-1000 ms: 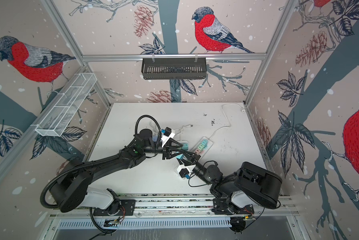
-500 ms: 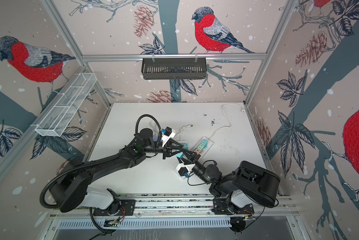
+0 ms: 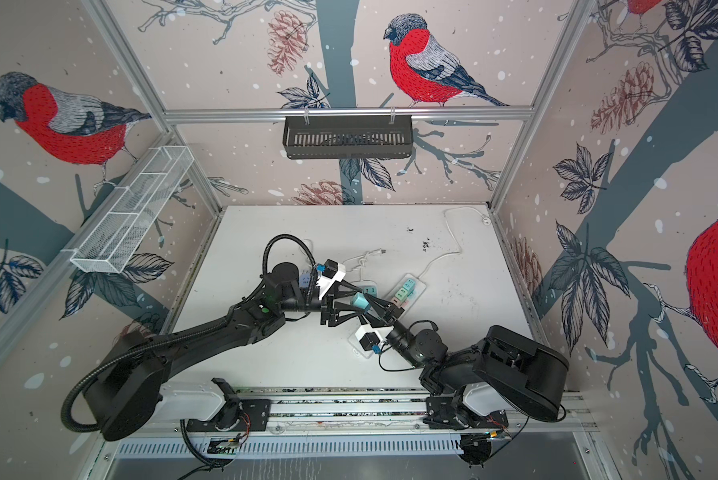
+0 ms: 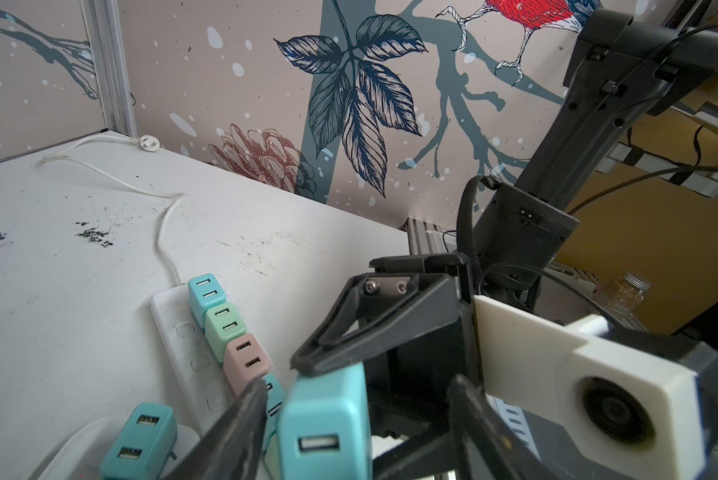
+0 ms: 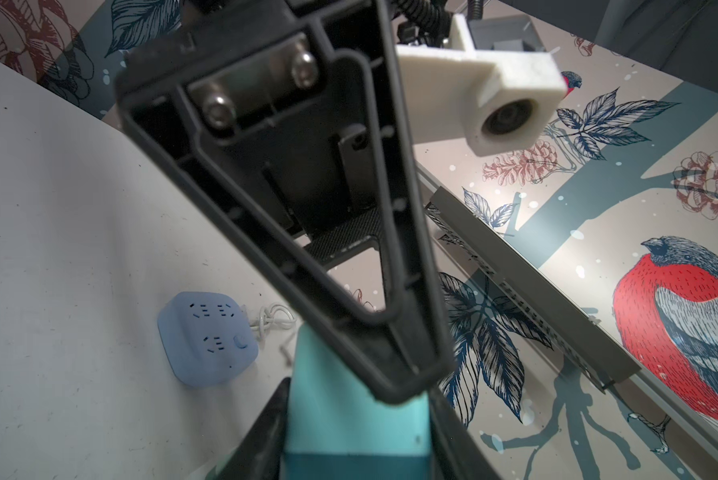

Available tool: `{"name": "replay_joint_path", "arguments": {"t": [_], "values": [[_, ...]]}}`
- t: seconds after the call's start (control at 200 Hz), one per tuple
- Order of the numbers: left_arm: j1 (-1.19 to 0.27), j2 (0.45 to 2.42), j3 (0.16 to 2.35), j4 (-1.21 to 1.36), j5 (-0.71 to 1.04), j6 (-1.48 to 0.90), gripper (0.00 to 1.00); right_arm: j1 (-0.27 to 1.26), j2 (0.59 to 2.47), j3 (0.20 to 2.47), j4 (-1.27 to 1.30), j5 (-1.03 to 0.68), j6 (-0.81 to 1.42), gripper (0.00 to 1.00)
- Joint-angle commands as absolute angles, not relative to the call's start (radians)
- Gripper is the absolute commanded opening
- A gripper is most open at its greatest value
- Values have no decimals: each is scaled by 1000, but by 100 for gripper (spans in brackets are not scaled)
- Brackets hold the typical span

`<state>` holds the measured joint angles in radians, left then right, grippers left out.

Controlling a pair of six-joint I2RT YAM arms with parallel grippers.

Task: Insert the plug
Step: 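Close the left gripper on the teal adapter held by the right gripper, then open the right gripper and withdraw it while the left gripper holds the adapter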

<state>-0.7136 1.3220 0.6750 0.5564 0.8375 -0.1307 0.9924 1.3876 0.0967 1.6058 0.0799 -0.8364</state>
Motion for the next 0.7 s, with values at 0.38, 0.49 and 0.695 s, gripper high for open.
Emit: {"name": "replay_joint_path", "arguments": {"t": [0.38, 0.49, 0.695], "values": [[-715, 1360, 696, 566, 924, -101, 51, 992, 1364, 104, 1816, 38, -811, 3], [-715, 1375, 704, 568, 941, -96, 41, 992, 1374, 106, 1827, 37, -811, 4], [-716, 1398, 716, 573, 945, -98, 15, 994, 1388, 103, 1847, 45, -809, 18]]}}
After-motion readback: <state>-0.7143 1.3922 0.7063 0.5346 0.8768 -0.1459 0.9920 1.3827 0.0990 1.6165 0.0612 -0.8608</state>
